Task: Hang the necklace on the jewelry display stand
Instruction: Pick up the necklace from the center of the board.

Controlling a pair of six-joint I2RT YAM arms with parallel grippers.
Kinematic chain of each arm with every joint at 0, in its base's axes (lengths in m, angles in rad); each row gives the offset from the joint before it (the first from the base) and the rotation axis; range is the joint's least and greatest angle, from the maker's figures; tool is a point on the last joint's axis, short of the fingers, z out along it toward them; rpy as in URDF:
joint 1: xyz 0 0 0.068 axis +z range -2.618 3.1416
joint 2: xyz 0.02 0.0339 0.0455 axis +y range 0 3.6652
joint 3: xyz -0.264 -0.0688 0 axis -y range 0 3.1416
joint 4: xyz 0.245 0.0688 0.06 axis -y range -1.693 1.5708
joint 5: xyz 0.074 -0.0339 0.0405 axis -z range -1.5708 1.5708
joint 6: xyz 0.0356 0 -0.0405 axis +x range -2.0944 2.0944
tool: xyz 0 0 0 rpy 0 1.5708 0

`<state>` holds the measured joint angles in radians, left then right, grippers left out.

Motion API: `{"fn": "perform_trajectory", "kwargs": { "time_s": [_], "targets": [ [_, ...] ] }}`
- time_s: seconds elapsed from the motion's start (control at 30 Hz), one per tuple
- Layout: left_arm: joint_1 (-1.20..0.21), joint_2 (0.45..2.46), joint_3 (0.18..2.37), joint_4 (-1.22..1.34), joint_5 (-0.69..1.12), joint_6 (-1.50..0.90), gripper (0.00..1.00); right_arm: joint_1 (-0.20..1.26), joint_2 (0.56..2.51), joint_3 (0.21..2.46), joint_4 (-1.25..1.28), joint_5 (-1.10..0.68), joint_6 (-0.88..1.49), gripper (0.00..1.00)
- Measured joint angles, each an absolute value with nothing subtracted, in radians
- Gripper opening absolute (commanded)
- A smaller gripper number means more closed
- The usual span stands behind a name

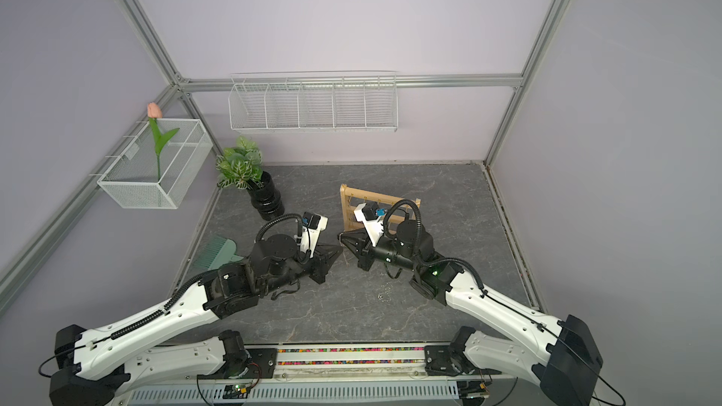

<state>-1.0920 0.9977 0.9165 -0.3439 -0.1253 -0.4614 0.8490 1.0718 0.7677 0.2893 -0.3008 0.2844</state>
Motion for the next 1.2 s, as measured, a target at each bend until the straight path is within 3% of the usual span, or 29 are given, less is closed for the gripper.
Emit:
{"fn": "perform_trajectory", "kwargs": {
  "time_s": [0.73, 1.03, 1.2],
  "targets": [
    [-1.092, 0.999, 0.91, -0.356, -0.186, -0.454, 0.0, 0.849, 1.072, 0.786, 0.304, -0.313, 0.292, 0.07],
    [-1.092, 1.04, 0.889, -0.345, -0.162, -0.449, 0.28, 0.849, 1.072, 0.786, 0.319, -0.32, 0.308, 0.07],
    [-1.092, 1.061, 0.88, -0.341, -0.126, -0.451, 0.27, 0.849, 1.072, 0.788, 0.323, -0.32, 0.311, 0.07]
  ]
}}
